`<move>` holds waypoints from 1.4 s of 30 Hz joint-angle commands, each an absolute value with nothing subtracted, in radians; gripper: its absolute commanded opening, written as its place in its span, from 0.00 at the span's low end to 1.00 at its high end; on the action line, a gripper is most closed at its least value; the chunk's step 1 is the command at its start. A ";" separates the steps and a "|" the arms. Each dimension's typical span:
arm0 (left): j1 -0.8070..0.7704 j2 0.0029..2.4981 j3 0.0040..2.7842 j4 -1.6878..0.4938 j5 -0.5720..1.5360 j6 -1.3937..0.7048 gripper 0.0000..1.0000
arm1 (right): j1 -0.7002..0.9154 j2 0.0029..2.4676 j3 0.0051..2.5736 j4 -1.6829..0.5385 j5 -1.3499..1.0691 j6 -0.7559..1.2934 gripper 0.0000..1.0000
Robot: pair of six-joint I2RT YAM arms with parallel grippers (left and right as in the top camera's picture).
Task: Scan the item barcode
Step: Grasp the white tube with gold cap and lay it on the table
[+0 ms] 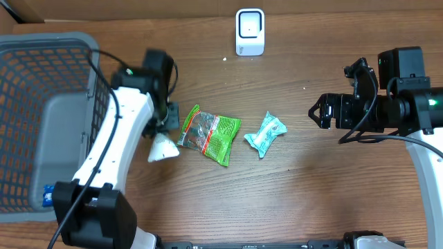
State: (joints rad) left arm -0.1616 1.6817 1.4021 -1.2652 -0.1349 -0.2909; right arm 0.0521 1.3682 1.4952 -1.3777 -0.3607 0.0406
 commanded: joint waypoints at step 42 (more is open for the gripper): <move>0.819 1.407 1.087 -1.041 0.030 -0.442 0.74 | 0.050 1.370 1.497 -1.395 -0.360 0.026 0.97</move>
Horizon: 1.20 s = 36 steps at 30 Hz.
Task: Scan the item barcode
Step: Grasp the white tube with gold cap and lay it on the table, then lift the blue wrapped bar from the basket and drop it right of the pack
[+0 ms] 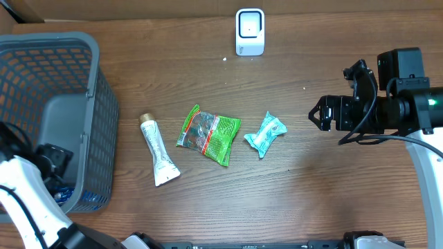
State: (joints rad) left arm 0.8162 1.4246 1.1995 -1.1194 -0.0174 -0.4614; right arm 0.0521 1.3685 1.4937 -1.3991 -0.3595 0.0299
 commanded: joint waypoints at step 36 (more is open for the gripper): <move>0.329 1.477 1.958 -1.304 0.294 -0.202 0.04 | -0.009 1.369 1.501 -1.311 -0.360 0.061 0.96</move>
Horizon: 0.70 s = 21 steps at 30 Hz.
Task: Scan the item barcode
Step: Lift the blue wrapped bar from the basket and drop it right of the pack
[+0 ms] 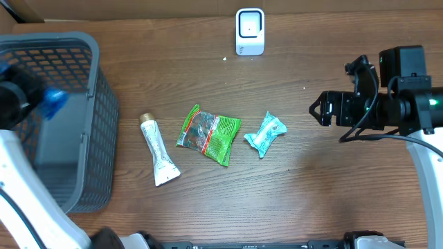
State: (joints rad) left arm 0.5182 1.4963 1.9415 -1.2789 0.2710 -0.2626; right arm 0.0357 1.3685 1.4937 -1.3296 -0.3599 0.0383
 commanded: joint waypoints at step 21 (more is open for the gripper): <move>-0.788 2.216 1.783 -0.743 0.265 -0.429 0.04 | -0.443 1.369 1.510 -1.318 -0.480 0.150 0.95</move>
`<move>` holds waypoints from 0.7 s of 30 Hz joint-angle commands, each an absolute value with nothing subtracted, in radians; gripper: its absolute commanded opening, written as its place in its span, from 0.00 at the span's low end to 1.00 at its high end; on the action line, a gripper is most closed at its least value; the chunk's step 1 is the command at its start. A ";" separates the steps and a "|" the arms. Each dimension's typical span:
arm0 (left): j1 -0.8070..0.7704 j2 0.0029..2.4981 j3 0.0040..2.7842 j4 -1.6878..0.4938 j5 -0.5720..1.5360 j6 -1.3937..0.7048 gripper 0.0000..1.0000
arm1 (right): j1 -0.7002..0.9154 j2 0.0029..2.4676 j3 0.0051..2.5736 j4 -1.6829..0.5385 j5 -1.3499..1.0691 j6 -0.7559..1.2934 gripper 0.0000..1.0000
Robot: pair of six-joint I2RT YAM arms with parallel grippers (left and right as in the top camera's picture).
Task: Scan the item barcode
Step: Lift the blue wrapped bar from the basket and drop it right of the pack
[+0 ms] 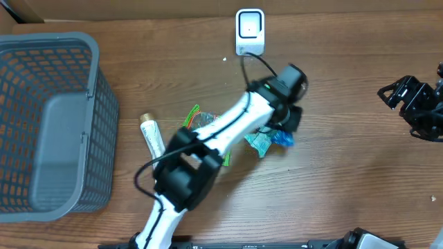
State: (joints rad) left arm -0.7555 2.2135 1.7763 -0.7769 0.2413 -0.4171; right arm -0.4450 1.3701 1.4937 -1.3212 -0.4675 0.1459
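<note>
My left arm reaches across the middle of the table. Its gripper [283,130] is shut on a small blue packet [284,140], held just right of a teal packet [257,142]. The white barcode scanner [250,31] stands at the back edge, well beyond the blue packet. A green snack bag [197,117] lies mostly hidden under the left arm. A white tube [151,134] lies left of it. My right gripper [396,93] hangs open and holds nothing at the far right edge.
A large grey mesh basket [69,48] fills the left side of the table, with a grey floor showing inside it. A cable runs from the scanner toward the left wrist. Bare wood lies between the left gripper and the right arm.
My left gripper was over the basket at the far left with the blue packet. It is now at the table's centre right beside the teal packet. The right arm has drawn back to the right.
At first my left gripper was down at the white tube beside the green bag. Then the tube lay free and the arm was low in the basket near a blue packet. Then the packet was held above the basket, and now it is over the table.
</note>
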 commanded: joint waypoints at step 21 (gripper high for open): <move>-0.453 1.924 2.228 -1.253 0.132 -0.337 0.65 | -0.295 1.474 1.491 -1.320 -0.472 0.149 0.95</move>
